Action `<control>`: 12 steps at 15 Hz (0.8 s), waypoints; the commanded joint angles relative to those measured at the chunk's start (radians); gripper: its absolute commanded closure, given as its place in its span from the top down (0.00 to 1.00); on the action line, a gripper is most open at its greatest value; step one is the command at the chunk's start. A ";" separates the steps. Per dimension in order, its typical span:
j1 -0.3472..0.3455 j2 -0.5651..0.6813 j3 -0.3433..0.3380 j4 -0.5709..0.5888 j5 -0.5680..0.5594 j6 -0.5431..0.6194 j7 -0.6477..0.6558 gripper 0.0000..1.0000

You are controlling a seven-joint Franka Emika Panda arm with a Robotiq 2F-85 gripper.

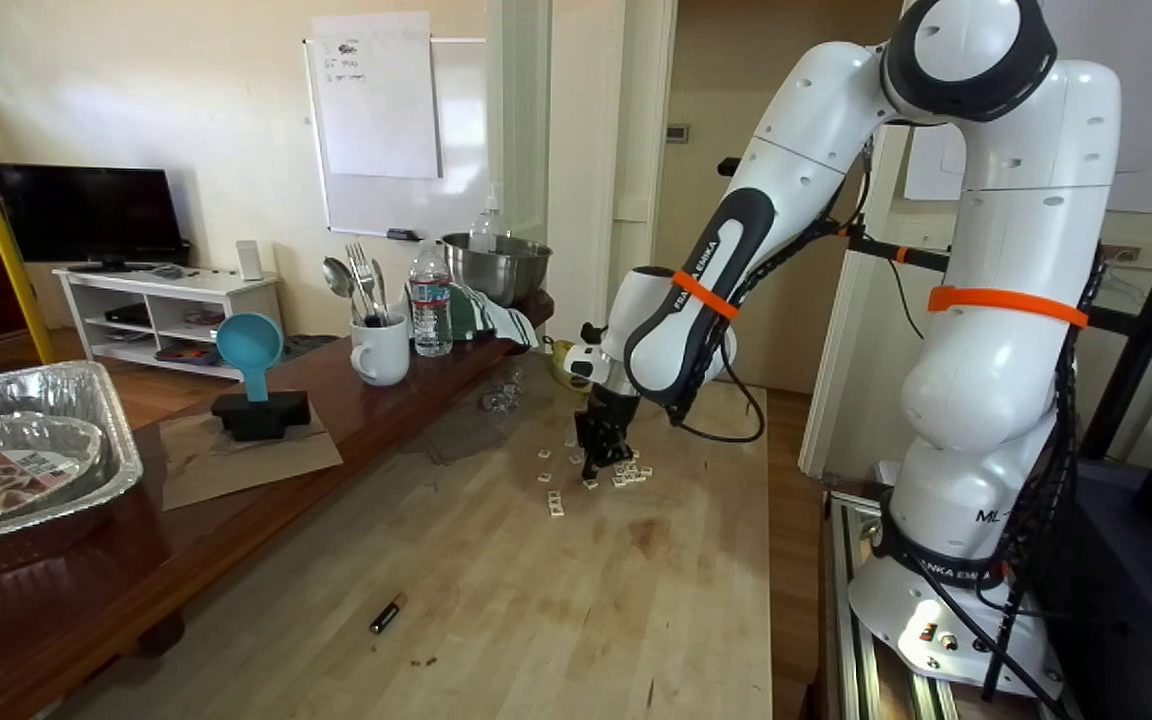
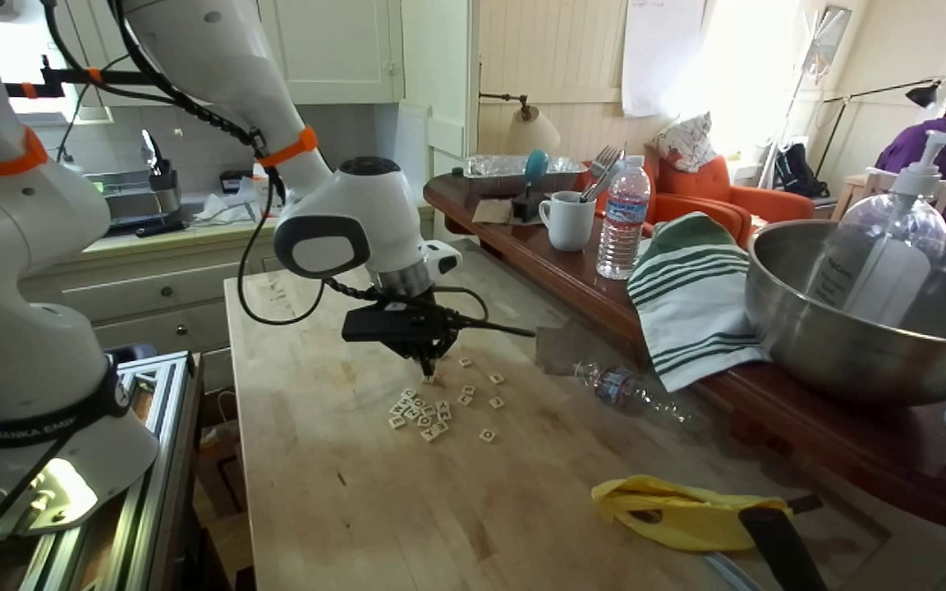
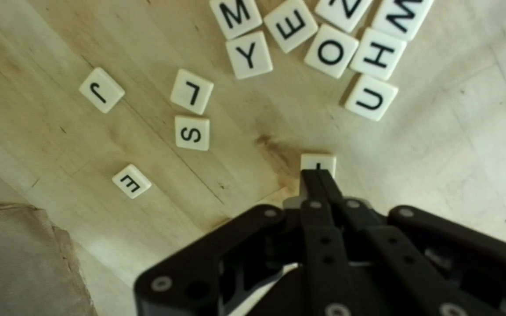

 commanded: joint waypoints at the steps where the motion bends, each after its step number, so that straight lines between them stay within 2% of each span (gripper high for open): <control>1: -0.002 -0.017 -0.024 -0.023 -0.054 0.001 -0.025 0.00; 12: 0.039 0.028 -0.068 0.012 -0.146 0.007 0.073 0.00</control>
